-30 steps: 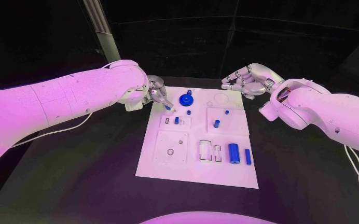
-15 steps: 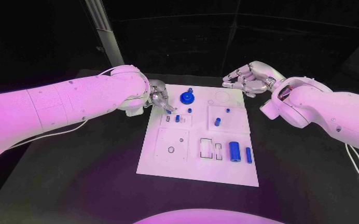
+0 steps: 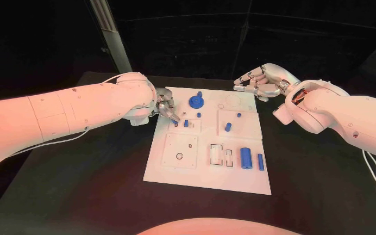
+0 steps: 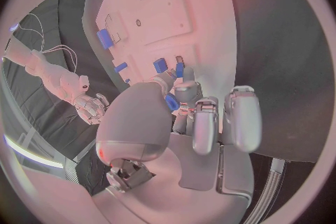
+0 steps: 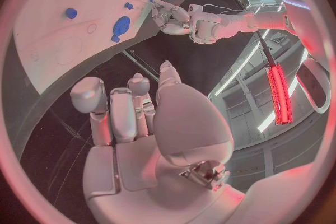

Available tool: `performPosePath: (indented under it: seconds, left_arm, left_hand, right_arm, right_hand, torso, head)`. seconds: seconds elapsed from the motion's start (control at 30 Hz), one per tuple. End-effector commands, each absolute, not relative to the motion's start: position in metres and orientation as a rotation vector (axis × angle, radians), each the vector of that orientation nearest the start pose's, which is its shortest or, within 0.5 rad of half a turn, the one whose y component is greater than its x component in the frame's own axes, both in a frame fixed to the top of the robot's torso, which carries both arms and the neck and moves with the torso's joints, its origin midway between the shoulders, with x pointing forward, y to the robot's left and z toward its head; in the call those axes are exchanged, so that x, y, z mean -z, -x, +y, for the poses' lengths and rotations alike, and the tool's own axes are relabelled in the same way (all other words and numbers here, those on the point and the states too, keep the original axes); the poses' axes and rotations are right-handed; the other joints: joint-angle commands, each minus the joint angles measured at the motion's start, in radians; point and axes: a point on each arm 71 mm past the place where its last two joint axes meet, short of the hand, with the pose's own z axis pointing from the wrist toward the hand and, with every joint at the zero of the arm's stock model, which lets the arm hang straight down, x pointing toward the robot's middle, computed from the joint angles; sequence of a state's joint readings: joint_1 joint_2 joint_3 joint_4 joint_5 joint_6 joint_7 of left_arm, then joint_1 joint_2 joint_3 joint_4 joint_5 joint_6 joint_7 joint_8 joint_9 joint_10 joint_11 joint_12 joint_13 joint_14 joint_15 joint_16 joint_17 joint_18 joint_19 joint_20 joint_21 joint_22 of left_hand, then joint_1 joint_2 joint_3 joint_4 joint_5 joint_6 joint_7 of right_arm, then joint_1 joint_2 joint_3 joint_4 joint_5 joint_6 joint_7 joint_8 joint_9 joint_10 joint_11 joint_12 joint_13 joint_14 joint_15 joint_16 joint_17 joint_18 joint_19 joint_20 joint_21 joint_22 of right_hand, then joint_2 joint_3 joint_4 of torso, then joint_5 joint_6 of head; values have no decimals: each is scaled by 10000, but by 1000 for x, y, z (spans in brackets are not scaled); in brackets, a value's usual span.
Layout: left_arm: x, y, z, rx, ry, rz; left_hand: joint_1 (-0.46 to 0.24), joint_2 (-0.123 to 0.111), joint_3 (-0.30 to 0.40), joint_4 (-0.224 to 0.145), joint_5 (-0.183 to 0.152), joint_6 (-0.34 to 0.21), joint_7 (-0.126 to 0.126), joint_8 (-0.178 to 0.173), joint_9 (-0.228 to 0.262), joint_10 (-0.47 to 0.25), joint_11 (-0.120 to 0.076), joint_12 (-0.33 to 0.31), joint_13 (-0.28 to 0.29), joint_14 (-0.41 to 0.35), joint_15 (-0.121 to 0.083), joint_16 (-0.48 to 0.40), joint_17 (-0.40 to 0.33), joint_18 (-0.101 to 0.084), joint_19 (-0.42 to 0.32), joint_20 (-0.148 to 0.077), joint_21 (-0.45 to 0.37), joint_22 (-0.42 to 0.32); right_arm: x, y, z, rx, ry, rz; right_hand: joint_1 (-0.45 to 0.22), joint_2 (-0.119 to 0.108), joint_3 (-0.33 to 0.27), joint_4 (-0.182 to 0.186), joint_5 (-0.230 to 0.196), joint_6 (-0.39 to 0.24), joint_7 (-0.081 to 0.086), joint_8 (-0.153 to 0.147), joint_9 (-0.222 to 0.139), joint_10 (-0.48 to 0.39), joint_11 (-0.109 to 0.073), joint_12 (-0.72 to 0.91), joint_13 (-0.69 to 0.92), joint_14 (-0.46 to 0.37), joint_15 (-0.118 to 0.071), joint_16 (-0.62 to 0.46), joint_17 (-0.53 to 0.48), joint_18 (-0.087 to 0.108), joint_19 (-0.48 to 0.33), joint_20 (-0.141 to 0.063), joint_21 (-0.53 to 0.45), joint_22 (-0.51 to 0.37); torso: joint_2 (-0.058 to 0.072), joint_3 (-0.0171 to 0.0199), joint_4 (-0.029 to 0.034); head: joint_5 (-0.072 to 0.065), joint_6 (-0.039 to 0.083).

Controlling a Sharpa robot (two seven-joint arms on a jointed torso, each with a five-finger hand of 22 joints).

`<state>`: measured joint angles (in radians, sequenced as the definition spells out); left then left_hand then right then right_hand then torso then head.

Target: Assemble the parts on the task board

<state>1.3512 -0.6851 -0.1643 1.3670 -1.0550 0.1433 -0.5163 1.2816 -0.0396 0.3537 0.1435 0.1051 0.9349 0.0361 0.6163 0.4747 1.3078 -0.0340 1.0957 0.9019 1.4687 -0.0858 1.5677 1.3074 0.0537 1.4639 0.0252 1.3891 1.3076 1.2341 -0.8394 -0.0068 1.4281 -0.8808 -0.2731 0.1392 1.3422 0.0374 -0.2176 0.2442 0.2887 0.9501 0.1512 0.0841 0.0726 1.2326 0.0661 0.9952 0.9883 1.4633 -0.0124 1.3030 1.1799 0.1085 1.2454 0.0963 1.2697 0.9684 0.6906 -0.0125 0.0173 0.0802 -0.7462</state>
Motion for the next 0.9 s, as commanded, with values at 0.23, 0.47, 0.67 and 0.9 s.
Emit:
performPosePath:
  seconds: [0.23, 0.47, 0.67, 0.9]
  left_arm:
    - [206, -512, 188, 2790, 637, 23218]
    - [207, -510, 185, 2821, 440, 23350]
    - [208, -508, 184, 2828, 340, 23425]
    - [208, -506, 182, 2831, 230, 23510]
  left_hand:
    - [47, 47, 1078, -982, 11, 72, 12, 56, 18, 52, -6, 30, -2, 1021, -45, 31, 2634, -5, 260, -62, 31, 321]
    - [17, 29, 1121, -988, 10, 80, 8, 66, 32, 58, -9, 31, 1, 1021, -46, 31, 2634, -9, 267, -63, 43, 338]
    - [11, 26, 1127, -989, 9, 82, 8, 68, 34, 60, -9, 33, 4, 1021, -46, 31, 2634, -9, 266, -63, 41, 336]
    - [-6, 18, 1147, -990, 8, 87, 6, 73, 41, 66, -10, 38, 12, 1021, -46, 31, 2634, -7, 265, -64, 35, 330]
  right_arm:
    - [158, -511, -222, -10495, -2772, 16467]
    - [158, -511, -222, -10514, -2757, 16478]
    - [158, -511, -222, -10521, -2751, 16483]
    - [158, -511, -222, -10520, -2752, 16484]
  right_hand:
    - [11, 44, -68, 4, 62, -61, 4, 60, 16, -7, -22, 67, 13, 294, -9, -51, 0, 96, -37, -3, -30, -16]
    - [11, 44, -68, 4, 62, -61, 4, 60, 16, -7, -22, 67, 13, 294, -9, -51, 0, 96, -37, -3, -30, -16]
    - [11, 44, -68, 4, 62, -61, 4, 60, 16, -7, -22, 67, 13, 294, -9, -51, 0, 96, -37, -3, -30, -16]
    - [11, 44, -68, 4, 62, -61, 4, 60, 16, -7, -22, 67, 13, 294, -9, -51, 0, 96, -37, -3, -30, -16]
  torso:
    - [-3, 0, -1]
    - [-4, 2, 0]
    - [3, 3, -4]
    - [3, 5, -2]
  head:
    - [1, -9]
    - [1, -22]
    - [-3, -11]
    - [-13, -18]
